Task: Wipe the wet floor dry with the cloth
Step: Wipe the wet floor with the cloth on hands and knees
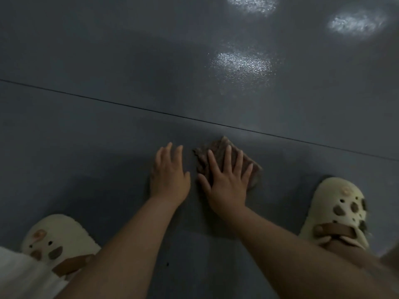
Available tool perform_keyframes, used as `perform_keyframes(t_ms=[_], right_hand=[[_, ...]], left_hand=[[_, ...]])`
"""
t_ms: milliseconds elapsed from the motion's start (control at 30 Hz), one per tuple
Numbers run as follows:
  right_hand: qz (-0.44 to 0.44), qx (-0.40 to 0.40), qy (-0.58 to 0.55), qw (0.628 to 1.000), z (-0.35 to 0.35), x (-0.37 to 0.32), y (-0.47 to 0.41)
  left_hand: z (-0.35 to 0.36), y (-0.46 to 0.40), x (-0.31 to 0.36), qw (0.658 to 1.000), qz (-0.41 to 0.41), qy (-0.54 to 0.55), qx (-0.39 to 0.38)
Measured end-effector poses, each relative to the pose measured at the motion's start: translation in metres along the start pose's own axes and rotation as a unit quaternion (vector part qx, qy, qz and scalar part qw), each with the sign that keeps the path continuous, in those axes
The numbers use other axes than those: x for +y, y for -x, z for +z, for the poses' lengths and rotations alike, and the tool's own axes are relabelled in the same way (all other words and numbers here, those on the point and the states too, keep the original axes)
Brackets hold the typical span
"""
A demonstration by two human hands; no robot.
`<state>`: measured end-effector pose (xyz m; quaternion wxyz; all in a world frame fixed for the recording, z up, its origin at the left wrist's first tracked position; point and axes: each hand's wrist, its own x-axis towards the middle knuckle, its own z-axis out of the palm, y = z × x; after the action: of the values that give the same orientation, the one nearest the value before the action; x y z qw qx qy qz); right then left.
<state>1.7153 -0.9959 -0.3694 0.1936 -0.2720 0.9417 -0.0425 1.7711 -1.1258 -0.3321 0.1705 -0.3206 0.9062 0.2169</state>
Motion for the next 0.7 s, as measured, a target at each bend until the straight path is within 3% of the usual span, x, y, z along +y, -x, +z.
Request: perform_keyframes(t_ms=[133, 233, 400, 500, 600, 700], right_hand=[[-0.062, -0.019, 0.044, 0.997, -0.023, 0.008, -0.045], [-0.074, 0.002, 0.079, 0.994, -0.041, 0.02, -0.091], [0.158, 0.023, -0.013, 0.987, -0.064, 0.038, -0.149], [0.197, 0.033, -0.027, 0.98, -0.065, 0.027, -0.158], [0.142, 0.036, -0.023, 0.989, -0.063, 0.001, -0.163], [-0.011, 0.002, 0.014, 1.0, -0.055, -0.037, -0.157]], left_hand=[[-0.003, 0.01, 0.004, 0.986, -0.055, -0.111, -0.115], [0.0, 0.008, 0.005, 0.979, -0.052, -0.161, -0.116], [0.001, 0.009, 0.006, 0.978, -0.058, -0.166, -0.11], [0.0, 0.01, 0.009, 0.98, -0.068, -0.152, -0.113], [-0.001, 0.009, 0.011, 0.98, -0.073, -0.147, -0.114], [-0.002, 0.008, 0.011, 0.98, -0.077, -0.146, -0.115]])
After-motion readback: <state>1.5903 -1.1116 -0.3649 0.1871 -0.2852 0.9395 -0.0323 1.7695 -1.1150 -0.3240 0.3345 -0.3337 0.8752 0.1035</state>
